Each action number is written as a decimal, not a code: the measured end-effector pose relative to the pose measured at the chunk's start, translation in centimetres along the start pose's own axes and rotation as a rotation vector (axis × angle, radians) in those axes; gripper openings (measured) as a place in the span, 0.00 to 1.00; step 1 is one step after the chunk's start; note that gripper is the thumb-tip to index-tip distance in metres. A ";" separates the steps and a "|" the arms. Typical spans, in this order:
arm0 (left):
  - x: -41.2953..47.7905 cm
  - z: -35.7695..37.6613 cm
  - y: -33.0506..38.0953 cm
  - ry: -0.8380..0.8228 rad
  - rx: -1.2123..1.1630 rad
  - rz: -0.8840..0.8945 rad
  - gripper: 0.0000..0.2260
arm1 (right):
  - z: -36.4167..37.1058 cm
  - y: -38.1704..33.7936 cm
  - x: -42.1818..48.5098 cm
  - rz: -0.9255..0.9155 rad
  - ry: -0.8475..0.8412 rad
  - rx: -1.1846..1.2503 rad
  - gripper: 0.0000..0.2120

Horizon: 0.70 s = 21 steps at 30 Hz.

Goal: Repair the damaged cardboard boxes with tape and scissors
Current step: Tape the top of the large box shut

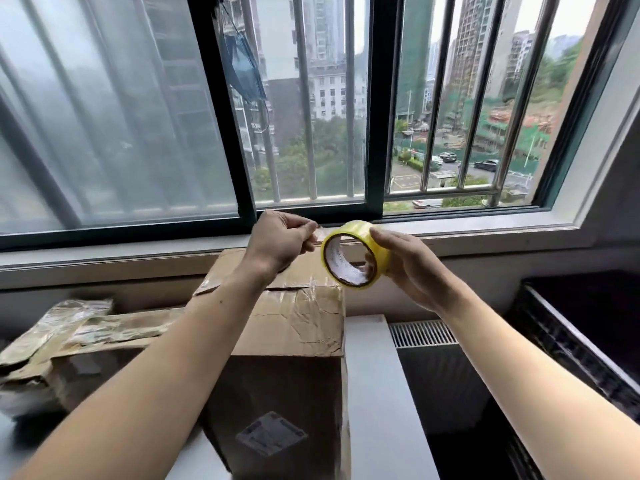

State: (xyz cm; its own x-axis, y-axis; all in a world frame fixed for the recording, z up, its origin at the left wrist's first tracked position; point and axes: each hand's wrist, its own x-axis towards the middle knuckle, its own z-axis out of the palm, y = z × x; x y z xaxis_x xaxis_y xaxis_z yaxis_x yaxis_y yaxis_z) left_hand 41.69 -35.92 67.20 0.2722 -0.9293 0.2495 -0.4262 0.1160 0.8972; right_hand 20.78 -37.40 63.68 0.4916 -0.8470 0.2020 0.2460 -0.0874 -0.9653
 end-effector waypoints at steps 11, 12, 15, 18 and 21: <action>-1.3 -1.4 -3.1 0.026 0.520 0.071 0.13 | -0.6 1.3 2.2 -0.012 0.231 -0.853 0.23; -1.3 -1.6 -3.2 0.029 0.525 0.072 0.12 | -0.5 1.2 2.4 -0.014 0.247 -0.858 0.24; -1.0 -2.5 -2.7 0.074 0.449 0.057 0.10 | 0.1 0.0 2.8 -0.032 0.294 -0.832 0.26; -0.3 -3.8 -1.9 0.131 0.438 0.080 0.10 | 1.3 -0.9 3.2 -0.046 0.290 -0.759 0.26; 0.5 -5.5 -2.5 0.169 0.424 0.055 0.10 | 2.5 -1.5 3.7 -0.035 0.229 -0.674 0.28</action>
State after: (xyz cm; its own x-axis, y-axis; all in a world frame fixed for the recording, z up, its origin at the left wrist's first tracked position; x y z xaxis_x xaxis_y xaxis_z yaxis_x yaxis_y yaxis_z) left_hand 47.57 -34.72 67.11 0.3608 -0.8516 0.3803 -0.7499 -0.0225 0.6612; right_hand 24.35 -39.07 66.30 0.2873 -0.9200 0.2666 -0.3482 -0.3596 -0.8657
